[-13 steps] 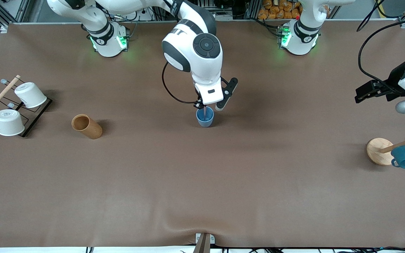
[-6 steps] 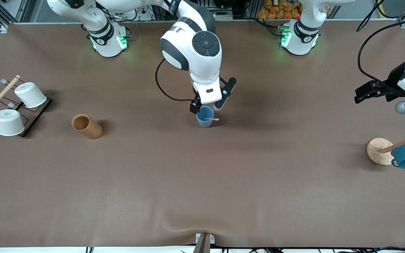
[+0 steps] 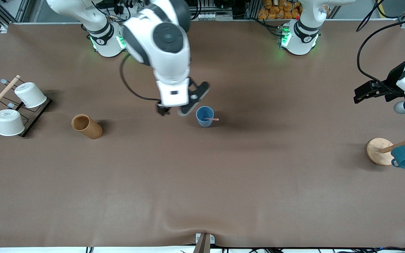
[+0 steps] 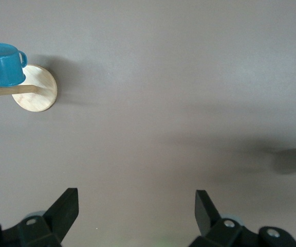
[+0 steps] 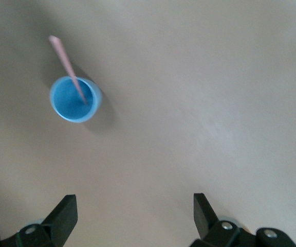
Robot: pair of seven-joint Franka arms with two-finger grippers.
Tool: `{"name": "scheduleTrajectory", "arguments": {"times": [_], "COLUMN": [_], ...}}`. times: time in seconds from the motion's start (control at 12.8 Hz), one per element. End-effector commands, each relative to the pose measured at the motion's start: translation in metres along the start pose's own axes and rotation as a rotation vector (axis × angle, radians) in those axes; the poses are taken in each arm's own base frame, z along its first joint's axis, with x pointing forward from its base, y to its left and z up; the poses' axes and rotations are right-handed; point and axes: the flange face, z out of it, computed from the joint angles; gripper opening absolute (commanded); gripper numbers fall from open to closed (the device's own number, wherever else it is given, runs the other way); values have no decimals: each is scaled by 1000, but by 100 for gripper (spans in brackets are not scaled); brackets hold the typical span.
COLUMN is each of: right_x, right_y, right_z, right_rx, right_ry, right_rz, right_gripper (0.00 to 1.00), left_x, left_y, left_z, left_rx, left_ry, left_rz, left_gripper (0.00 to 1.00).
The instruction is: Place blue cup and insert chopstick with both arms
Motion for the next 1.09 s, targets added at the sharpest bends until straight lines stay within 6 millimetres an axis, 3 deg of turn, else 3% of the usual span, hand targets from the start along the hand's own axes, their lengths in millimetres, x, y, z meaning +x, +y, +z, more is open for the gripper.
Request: {"name": "scheduleTrajectory", "arguments": {"times": [0.0, 0.16, 0.55, 0.86, 1.01], "right_x": [-58, -100, -224, -314, -341], "right_y": [64, 127, 230, 289, 290], "right_z": [-46, -61, -100, -121, -131], "right_rx": [-16, -8, 50, 186, 204], "right_ry": [-29, -35, -63, 34, 22], "right_rz": [126, 249, 532, 728, 774], "right_gripper": [100, 100, 100, 100, 100], "left_x": [-4, -4, -4, -4, -3], "left_y": [-1, -1, -1, 0, 0], "left_z": [-7, -8, -9, -8, -7], "left_rx": [12, 12, 12, 14, 12], "left_ry": [19, 22, 24, 21, 21], "left_rz": [18, 16, 18, 18, 16], "left_gripper": [100, 100, 100, 100, 100]}}
